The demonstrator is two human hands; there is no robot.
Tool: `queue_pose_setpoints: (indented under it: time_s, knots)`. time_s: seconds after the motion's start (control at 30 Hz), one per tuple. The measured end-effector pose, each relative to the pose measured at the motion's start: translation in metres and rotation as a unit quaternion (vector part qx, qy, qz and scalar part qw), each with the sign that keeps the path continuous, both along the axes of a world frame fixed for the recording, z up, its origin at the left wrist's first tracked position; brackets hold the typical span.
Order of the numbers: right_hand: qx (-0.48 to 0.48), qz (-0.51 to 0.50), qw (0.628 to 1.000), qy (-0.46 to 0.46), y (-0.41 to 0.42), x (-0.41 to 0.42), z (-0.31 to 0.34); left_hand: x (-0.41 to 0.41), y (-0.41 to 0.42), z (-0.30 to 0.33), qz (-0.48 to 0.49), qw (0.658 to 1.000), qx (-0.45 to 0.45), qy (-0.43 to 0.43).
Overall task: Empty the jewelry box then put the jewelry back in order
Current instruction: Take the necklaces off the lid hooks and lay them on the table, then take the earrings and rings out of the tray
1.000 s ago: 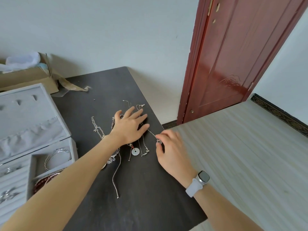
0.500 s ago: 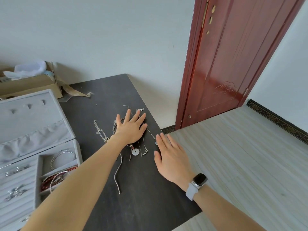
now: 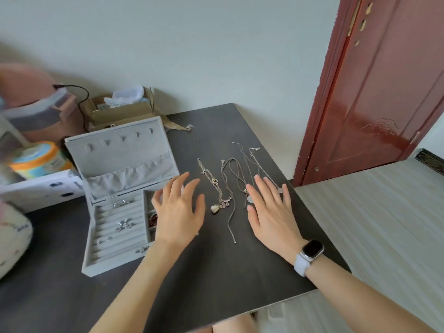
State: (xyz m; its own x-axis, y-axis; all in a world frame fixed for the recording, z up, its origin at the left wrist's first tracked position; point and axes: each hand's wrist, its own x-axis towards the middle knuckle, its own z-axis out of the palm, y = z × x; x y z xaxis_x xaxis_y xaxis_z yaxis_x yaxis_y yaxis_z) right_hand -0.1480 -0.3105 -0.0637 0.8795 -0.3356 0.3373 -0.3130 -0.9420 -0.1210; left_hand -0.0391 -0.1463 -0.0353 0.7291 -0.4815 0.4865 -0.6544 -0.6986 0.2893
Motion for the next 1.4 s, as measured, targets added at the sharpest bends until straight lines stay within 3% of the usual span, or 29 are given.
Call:
queue_pose_setpoints:
  time_s: [0.2, 0.37, 0.53, 0.73, 0.93, 1.07, 1.3, 1.4]
  knots:
    - [0.071, 0.122, 0.985, -0.095, 0.062, 0.025, 0.005, 0.017, 0.094, -0.007, 0.101, 0.994, -0.027, 0.020]
    - [0.095, 0.198, 0.971, -0.095, 0.117, 0.076, 0.021, 0.037, 0.148, -0.014, 0.193, 0.977, -0.059, 0.073]
    - [0.122, 0.218, 0.968, -0.023, 0.159, 0.138, 0.036, 0.043, 0.164, -0.019, 0.174, 0.979, -0.065, 0.088]
    - [0.100, 0.218, 0.969, 0.052, 0.183, 0.177, 0.028, 0.071, 0.159, -0.011, 0.114, 0.993, 0.010, 0.003]
    - [0.163, 0.214, 0.963, 0.001, 0.181, 0.184, 0.019, 0.091, 0.151, -0.013, 0.135, 0.988, 0.073, -0.021]
    - [0.239, 0.203, 0.947, -0.064, 0.172, 0.177, 0.025, 0.093, 0.145, -0.012, 0.146, 0.986, 0.081, 0.008]
    - [0.324, 0.191, 0.915, -0.145, 0.145, 0.110, 0.042, 0.064, 0.144, -0.004, 0.164, 0.984, -0.072, -0.012]
    - [0.343, 0.181, 0.911, -0.137, 0.144, 0.070, 0.031, 0.024, 0.149, 0.003, 0.127, 0.980, -0.153, 0.007]
